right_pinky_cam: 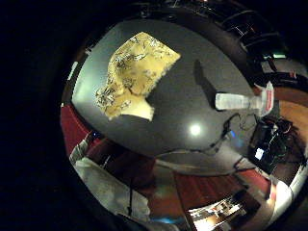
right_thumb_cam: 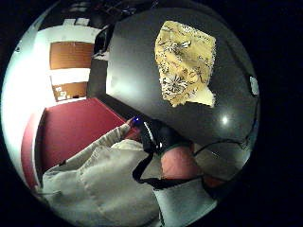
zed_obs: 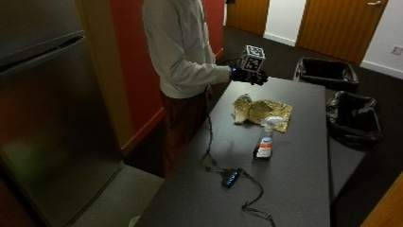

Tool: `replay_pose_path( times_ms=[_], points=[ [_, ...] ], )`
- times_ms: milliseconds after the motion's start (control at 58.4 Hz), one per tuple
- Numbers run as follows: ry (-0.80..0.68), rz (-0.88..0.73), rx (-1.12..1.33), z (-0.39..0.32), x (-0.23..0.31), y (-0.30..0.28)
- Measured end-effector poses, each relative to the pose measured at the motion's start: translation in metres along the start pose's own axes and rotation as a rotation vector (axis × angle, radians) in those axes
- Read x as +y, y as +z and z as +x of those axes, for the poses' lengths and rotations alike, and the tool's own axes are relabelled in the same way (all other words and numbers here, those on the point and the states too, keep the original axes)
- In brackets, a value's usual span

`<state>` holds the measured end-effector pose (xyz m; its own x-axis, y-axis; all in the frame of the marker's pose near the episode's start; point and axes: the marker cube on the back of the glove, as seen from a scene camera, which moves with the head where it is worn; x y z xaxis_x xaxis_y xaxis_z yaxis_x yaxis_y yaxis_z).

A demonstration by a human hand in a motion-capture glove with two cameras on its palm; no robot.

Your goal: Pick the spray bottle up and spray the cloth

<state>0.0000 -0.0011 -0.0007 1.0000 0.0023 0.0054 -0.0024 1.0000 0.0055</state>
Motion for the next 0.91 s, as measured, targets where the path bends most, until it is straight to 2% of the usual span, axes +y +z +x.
replay_pose_path(
  times_ms=[907],
  points=[
    [0.028, 0.029, 0.023, 0.028, 0.015, -0.007]
  ],
)
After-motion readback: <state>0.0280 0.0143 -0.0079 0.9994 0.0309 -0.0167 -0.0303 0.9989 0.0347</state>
